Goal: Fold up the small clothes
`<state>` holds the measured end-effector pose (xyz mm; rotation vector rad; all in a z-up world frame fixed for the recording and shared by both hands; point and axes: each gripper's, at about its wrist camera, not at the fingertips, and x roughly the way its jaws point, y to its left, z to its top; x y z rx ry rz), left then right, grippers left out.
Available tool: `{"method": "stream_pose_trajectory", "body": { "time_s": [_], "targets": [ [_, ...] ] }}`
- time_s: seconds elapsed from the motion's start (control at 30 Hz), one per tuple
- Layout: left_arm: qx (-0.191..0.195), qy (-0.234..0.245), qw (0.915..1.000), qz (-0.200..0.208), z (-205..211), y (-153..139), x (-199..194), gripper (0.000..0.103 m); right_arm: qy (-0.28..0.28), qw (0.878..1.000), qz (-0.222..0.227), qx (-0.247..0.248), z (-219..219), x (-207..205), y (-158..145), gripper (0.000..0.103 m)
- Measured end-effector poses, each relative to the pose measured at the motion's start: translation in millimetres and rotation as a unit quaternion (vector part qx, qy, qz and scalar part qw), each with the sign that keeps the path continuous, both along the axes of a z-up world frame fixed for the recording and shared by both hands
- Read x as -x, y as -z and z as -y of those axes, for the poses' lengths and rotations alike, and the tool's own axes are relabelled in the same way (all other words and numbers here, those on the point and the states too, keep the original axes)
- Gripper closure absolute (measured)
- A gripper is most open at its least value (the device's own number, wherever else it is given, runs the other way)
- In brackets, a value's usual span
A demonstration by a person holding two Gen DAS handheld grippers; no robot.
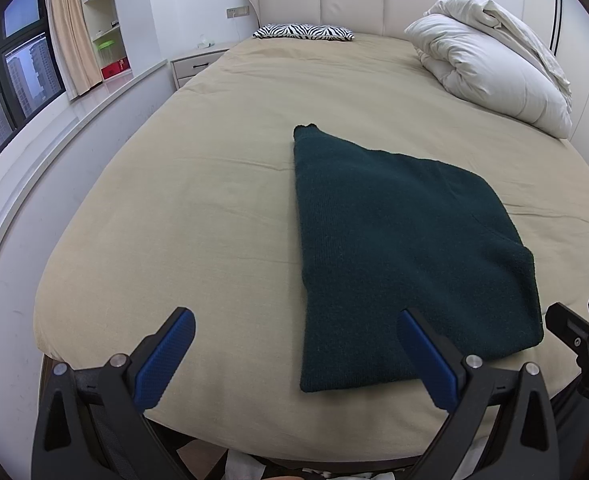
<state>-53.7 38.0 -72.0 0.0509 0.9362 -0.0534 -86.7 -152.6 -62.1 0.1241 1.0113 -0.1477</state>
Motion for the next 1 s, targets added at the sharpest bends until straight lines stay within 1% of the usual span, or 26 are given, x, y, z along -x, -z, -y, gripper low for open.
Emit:
{"method": "stream_pose_trajectory", "body": {
  "time_s": [1.0],
  "targets": [
    [-0.002, 0.001, 1.0000, -0.002, -2.0, 3.0, 0.0, 0.000, -0.001, 1.000, -0.004, -0.003, -1.2, 1.6, 3.9, 0.000]
  ]
}}
